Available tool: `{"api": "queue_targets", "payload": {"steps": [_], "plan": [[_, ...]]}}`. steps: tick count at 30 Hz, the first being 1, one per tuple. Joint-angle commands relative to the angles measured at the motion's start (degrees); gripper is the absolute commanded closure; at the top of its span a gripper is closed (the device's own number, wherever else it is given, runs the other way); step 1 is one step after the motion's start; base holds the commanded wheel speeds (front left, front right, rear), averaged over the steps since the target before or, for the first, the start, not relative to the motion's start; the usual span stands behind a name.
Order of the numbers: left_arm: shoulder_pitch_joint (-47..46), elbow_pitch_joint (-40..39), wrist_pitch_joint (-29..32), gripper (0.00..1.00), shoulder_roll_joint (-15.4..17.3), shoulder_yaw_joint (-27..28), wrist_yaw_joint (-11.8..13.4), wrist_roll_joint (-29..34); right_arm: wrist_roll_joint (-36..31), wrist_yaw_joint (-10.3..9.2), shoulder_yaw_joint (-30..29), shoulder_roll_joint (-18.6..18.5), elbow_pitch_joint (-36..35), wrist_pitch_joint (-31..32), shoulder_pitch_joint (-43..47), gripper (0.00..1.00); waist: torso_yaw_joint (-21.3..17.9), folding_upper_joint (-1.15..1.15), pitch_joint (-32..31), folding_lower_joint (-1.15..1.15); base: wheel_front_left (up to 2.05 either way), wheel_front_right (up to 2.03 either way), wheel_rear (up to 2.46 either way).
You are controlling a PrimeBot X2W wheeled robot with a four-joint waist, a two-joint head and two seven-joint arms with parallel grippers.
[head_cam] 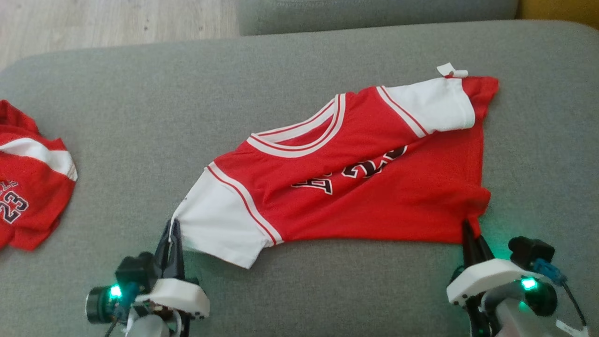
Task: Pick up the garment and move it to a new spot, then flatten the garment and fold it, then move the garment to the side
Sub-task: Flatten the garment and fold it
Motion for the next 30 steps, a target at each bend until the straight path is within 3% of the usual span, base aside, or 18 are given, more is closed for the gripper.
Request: {"api": "queue_targets", "payload": {"steps": [1, 9, 17, 24, 30], "plan": [[-1.57, -2.72, -0.31, 1.0, 0.46, 2.25, -0.1, -0.62, 0.79, -0.04, 2.53, 0.48, -1.33, 0.54, -0.23, 1.0, 0.17, 0.0, -0.89, -0.01, 0.0, 0.0, 0.0], [-5.85, -12.82, -0.31, 1.0, 0.47, 5.13, -1.81, -0.75, 8.52, -0.04, 6.02, -0.78, -16.09, 0.54, -2.51, 1.0, 0.58, 0.0, -5.77, -0.01, 0.0, 0.0, 0.0], [-20.41, -20.68, -0.31, 1.0, 4.44, 7.82, -5.06, -0.02, 19.92, -0.04, 7.63, -8.29, -28.84, 1.15, -14.82, 1.0, 1.42, 0.0, -10.55, -0.01, 0.0, 0.0, 0.0], [-33.49, -18.77, 1.9, 1.0, 9.45, 3.08, -6.14, 0.32, 24.93, -0.04, 6.37, -12.41, -33.05, 7.86, -26.33, 1.0, 2.61, 0.0, -11.03, -0.01, 0.0, 0.0, 0.0], [-38.17, -14.67, 5.16, 1.0, 10.46, 0.38, -6.27, -0.27, 22.89, -0.04, 7.07, -11.45, -29.15, 11.51, -32.38, 1.0, 2.98, 0.0, -6.84, -0.01, 0.0, 0.0, 0.0]]}}
